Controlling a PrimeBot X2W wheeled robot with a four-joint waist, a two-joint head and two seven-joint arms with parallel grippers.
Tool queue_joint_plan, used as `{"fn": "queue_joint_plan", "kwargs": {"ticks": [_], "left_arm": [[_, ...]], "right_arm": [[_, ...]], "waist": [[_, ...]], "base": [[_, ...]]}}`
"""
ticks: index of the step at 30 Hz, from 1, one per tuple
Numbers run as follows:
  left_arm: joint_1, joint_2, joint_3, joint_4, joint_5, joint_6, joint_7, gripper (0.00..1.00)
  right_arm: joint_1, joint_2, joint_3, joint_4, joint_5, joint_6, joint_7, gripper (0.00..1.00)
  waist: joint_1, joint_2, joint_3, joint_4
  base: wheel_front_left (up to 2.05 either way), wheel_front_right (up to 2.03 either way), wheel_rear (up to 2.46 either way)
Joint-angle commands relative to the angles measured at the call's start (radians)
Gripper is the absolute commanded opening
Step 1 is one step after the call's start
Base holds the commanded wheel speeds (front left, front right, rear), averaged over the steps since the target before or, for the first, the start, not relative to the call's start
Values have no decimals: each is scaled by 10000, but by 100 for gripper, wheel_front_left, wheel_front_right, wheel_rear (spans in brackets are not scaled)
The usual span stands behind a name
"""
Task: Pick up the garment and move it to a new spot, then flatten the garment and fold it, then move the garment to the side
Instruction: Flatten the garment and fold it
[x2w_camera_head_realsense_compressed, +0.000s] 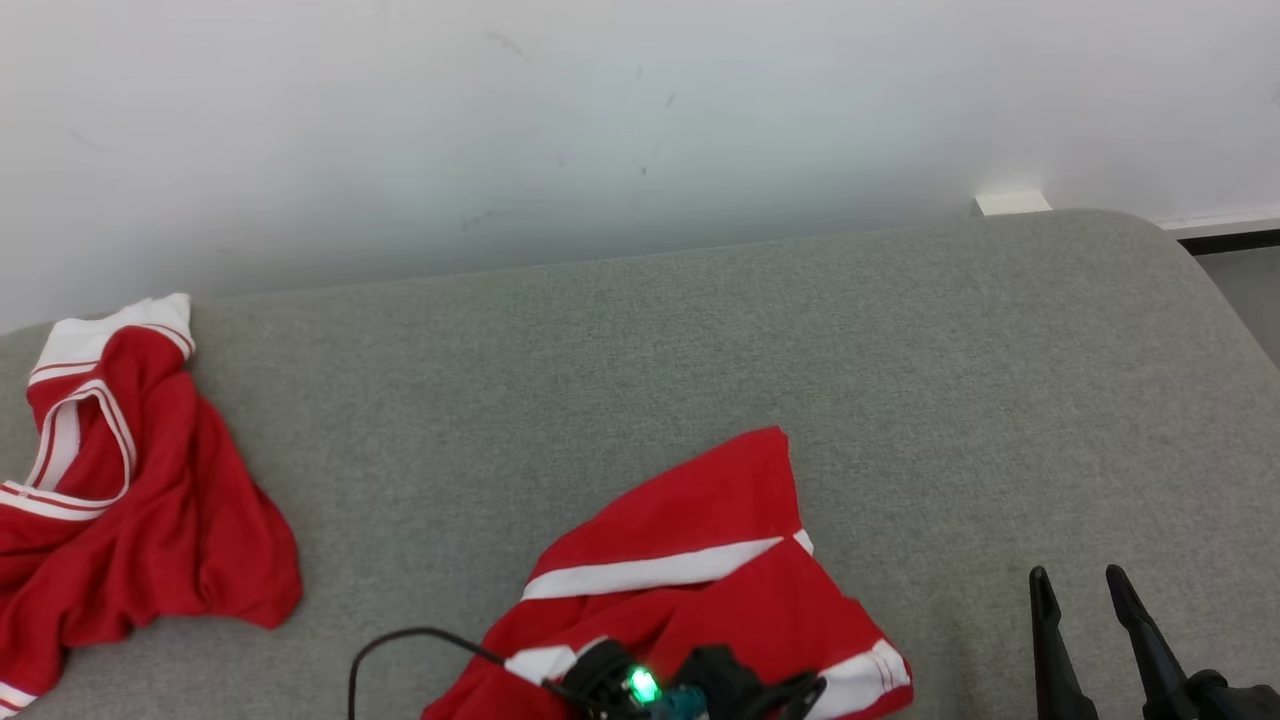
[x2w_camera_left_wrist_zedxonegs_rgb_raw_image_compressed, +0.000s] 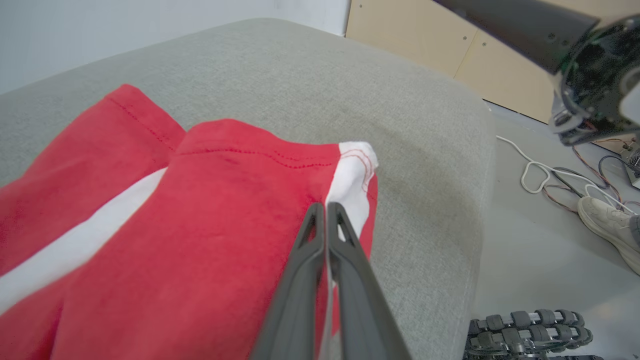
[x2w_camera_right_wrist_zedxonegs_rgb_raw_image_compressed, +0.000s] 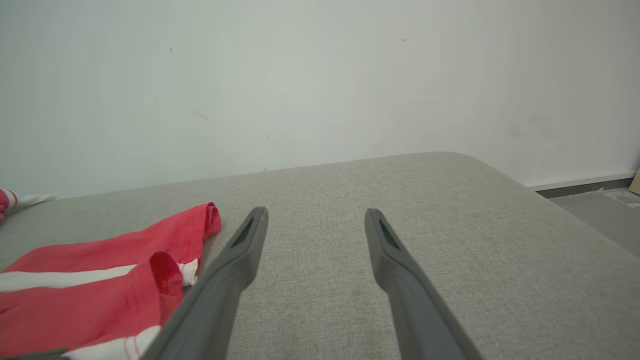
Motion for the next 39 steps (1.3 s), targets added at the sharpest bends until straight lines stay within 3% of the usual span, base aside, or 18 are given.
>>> {"fn": "queue_joint_plan", "kwargs": {"ticks": [1, 6, 8, 9, 14, 20, 23, 26, 31, 37, 39], "left_arm": [[118, 33, -33, -41, 172, 28, -28, 0], [459, -81, -433, 100, 328, -45, -109, 0], [618, -171, -538, 151, 368, -244, -242, 52], [717, -214, -573, 215, 300, -372, -289, 98], [1360, -379, -840, 405, -691, -1304, 202, 100], [1313, -398, -955, -44, -1503, -1412, 189, 100], [1154, -196, -531, -336, -1863, -1404, -187, 100], [1060, 123, 192, -713, -1701, -937, -475, 100], [1255, 895, 1759, -1763, -1084, 407, -590, 100], [2503, 1862, 3954, -3180, -27, 1905, -589, 100], [3097, 1983, 4630, -3539, 299, 2146, -590, 100]], "right_arm": [[74, -13, 1, 19, -9, -29, 11, 100], [-24, -15, 57, 55, 23, -30, 11, 100], [-37, -15, 58, 56, 25, -30, 11, 100], [-30, -15, 46, 56, 19, -30, 11, 100], [47, -15, -14, 130, -45, -30, 11, 100], [139, -15, -92, 123, -72, -30, 11, 100], [187, -16, -138, 96, -107, -30, 11, 100], [246, -16, -279, -37, -213, -30, 11, 100], [358, -63, -715, -457, -568, -30, 11, 100], [611, -527, -869, -841, -819, -30, 11, 100], [688, -671, -880, -830, -837, -28, 11, 100]], "waist": [[0, 0, -1, -16], [0, 0, 75, -155], [0, 0, 90, -209], [0, 0, 98, -229], [0, 0, 73, -291], [0, 0, 12, -211], [0, 0, -56, -127], [0, 0, -138, -11], [0, 0, -326, 235], [0, 0, -561, 572], [0, 0, -606, 667]], "base": [[0, 0, 0], [0, 0, 0], [0, 0, 0], [0, 0, 0], [0, 0, 0], [0, 0, 0], [0, 0, 0], [0, 0, 0], [0, 0, 0], [0, 0, 0], [0, 0, 0]]}}
